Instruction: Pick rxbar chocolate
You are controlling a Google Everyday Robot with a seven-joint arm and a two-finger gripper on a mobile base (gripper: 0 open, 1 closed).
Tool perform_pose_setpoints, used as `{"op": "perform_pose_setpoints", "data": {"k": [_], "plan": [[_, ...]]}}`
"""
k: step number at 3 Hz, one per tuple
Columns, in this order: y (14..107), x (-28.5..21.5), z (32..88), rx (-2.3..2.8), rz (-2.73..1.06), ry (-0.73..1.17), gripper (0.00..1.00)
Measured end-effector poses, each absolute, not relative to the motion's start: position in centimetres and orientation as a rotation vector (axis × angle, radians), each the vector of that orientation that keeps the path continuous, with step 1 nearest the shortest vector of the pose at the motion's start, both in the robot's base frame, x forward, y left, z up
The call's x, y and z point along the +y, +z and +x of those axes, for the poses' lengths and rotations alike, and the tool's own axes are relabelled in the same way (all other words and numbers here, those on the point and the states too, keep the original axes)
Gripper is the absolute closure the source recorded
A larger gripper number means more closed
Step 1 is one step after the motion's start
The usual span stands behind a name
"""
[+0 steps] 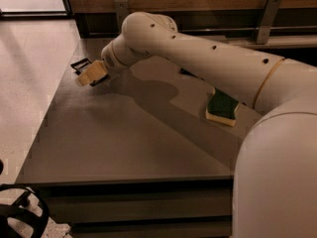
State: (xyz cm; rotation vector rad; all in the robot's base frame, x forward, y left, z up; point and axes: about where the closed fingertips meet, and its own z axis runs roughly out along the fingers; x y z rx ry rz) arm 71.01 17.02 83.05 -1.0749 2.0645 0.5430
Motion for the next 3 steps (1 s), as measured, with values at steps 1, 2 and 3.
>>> {"op": "perform_pose_setpoints", "data": {"k": [1,2,3], "plan": [[82.3,18.3,71.5,2.074,-1.078,0.526,0.0],[81.7,19.1,71.7,2.084,-1.074,0.509,0.0],[80.8,20.0,71.7,2.096,-1.073,0.501,0.0]]}}
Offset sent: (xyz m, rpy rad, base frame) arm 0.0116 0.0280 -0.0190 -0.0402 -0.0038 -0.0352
